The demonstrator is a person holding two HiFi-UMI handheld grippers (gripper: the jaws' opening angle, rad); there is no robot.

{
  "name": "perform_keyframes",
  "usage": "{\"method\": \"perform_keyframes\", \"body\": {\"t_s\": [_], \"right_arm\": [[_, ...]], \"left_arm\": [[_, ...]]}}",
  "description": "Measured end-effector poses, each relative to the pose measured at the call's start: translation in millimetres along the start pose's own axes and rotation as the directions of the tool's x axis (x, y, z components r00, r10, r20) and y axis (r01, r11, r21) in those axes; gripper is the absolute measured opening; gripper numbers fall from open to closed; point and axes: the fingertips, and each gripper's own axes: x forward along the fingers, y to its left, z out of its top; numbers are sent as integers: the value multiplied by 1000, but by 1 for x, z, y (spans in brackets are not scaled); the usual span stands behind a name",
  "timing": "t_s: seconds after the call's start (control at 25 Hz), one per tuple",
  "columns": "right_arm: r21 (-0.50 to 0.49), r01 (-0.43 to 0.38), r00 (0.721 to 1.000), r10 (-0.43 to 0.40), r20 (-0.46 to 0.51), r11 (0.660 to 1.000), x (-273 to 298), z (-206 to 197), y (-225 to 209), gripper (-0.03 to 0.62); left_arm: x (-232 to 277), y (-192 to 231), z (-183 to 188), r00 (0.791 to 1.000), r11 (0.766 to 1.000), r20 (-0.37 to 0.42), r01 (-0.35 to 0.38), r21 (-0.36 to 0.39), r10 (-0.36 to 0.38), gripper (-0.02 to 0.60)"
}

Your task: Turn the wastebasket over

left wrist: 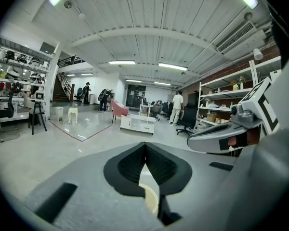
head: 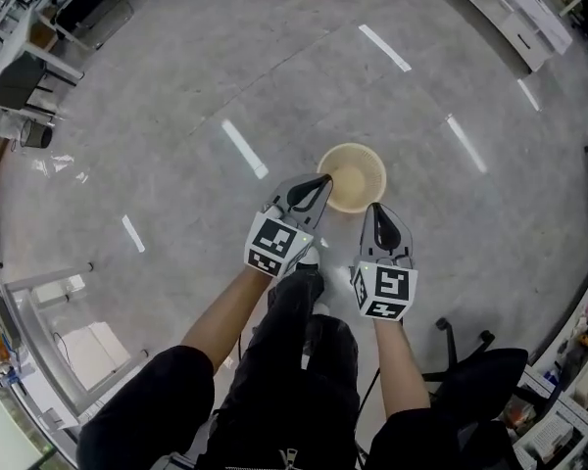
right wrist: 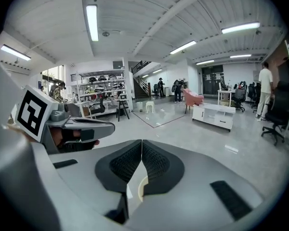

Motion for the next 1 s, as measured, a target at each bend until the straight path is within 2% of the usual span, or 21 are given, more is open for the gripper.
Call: {"method": "perform_keyframes", "body": {"t_s": [0.32,0.52,0.64,0.8,1.0], "right_arm": [[-63,-54,998,56,31,997,71,-120,-22,11],[-163,-124,992,121,-26,979,115,-217,-18,11],[-247,-170,985,161,-59,954,140,-263,-11,11],[-377,-208,978,193,-79,902,169,-318,-4,11],[-463,-353,934,275,-230,813,195,-397,-4,20]], "left_arm": [[43,23,-119,999,1000,29,-15,27,14,6],[58,45,-205,999,997,30,-34,62,33,6],[73,56,-253,999,997,37,-33,65,30,6],[90,64,-310,999,998,49,-12,58,9,6],[103,66,-373,999,999,46,-8,49,6,6]]}}
